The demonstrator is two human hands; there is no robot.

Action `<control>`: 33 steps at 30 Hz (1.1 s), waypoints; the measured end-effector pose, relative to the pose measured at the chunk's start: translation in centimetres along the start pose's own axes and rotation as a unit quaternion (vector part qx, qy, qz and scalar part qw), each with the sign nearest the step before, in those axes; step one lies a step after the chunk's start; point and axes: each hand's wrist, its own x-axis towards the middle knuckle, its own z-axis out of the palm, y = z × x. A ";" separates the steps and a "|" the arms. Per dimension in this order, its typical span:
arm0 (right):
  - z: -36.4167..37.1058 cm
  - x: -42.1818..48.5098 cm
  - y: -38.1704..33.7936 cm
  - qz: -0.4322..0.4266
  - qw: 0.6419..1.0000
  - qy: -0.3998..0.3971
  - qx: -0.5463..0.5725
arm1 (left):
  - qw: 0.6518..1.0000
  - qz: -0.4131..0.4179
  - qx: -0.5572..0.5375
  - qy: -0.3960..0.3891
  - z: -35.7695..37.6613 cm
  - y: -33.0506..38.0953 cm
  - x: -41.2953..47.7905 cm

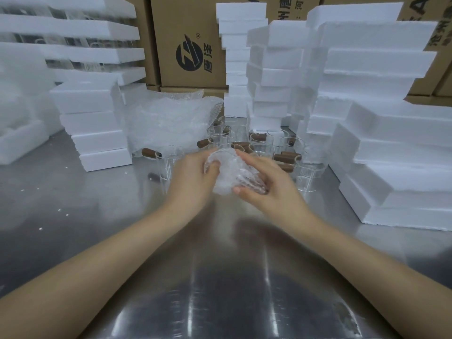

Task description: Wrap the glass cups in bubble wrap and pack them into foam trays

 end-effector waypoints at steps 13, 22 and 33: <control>-1.5 1.0 0.8 0.172 0.917 -0.058 0.356 | 0.913 -0.198 -0.244 -0.260 -0.4 -1.4 1.3; -1.4 0.8 2.0 0.192 0.928 -0.128 0.294 | 0.906 -0.231 -0.281 -0.217 0.9 -1.7 -0.1; -2.4 1.2 2.3 0.086 0.993 -0.076 -0.032 | 0.939 0.233 0.140 -0.209 -0.8 -2.3 0.9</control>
